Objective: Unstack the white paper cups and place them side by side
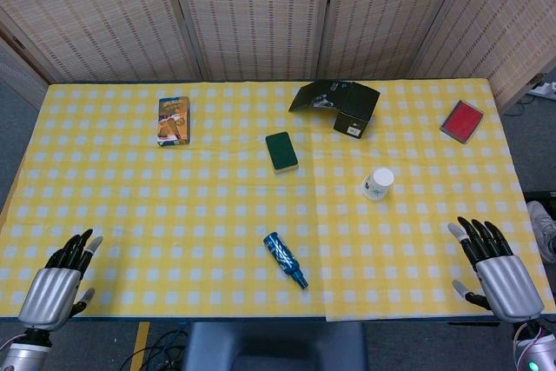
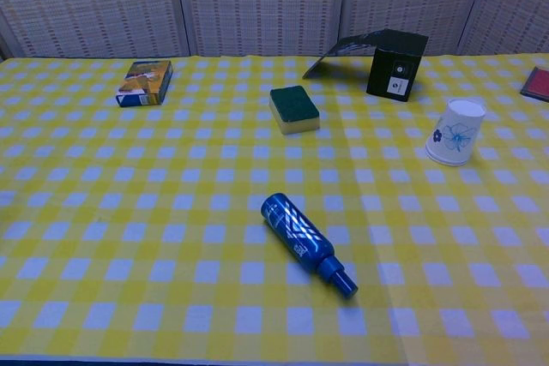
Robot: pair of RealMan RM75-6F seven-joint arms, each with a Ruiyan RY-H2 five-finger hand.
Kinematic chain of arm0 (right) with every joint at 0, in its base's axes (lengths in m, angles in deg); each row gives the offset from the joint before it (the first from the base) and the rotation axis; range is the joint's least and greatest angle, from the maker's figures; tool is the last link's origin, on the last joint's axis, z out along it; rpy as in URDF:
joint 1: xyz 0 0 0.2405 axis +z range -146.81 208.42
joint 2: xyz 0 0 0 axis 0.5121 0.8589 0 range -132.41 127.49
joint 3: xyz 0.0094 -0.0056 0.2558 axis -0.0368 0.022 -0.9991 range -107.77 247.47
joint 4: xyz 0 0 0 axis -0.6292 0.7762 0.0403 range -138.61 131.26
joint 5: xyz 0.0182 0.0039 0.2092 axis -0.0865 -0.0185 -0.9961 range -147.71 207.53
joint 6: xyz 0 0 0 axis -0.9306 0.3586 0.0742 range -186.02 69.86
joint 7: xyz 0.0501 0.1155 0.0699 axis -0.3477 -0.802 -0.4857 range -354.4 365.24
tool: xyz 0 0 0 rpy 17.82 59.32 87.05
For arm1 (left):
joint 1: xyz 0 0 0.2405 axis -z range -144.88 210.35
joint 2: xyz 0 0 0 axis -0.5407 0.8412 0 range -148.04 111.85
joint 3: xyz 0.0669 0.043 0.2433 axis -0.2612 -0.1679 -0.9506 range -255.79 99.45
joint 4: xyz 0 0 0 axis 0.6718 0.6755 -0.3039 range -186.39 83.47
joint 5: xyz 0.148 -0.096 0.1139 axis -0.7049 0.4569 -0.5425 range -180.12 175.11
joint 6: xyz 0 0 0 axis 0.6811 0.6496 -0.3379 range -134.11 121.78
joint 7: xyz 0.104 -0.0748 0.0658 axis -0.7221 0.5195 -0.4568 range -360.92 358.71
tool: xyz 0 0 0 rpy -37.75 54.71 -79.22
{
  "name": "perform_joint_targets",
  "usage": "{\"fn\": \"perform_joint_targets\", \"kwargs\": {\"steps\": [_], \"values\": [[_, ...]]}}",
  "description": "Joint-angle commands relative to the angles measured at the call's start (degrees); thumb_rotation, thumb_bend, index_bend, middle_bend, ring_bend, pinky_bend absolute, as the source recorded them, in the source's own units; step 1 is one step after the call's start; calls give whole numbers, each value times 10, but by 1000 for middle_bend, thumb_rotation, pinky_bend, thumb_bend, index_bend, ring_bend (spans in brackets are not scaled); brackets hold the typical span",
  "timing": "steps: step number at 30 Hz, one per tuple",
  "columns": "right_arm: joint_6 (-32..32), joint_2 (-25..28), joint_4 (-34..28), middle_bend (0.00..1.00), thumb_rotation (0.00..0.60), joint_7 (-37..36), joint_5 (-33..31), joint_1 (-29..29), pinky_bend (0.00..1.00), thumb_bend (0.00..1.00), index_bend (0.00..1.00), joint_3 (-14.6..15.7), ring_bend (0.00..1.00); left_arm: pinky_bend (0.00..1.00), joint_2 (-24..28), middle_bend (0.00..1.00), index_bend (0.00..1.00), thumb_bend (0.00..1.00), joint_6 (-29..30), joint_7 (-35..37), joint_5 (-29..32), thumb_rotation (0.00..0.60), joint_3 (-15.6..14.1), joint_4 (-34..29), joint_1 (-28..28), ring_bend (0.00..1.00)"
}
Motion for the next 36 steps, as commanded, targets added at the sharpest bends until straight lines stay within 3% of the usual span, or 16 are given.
{"fn": "perform_joint_targets", "kwargs": {"steps": [1,13,20,25,30,36], "values": [[-3,0,2,0,600,-2,-5,1,0,209,0,-2,0,228,-2,0,41,317,-5,0,5,600,3,3,3,0],[-41,11,-20,0,600,-3,-25,15,0,209,0,-3,0,228,2,0,41,317,-5,16,-3,600,2,3,7,0],[-132,91,-122,0,600,9,-51,74,0,209,0,-19,0,229,8,0,42,317,8,27,-11,600,2,-1,4,0],[-228,143,-176,0,600,26,-127,143,0,209,9,-60,0,229,16,0,42,317,15,36,-9,600,3,-5,0,0],[-294,127,-185,0,600,120,-228,200,0,209,51,-91,0,229,21,0,42,318,34,45,-3,600,13,-4,-6,0],[-371,109,-157,0,600,132,-338,271,0,209,112,-125,0,228,13,0,42,318,33,29,22,600,26,5,-6,0]]}}
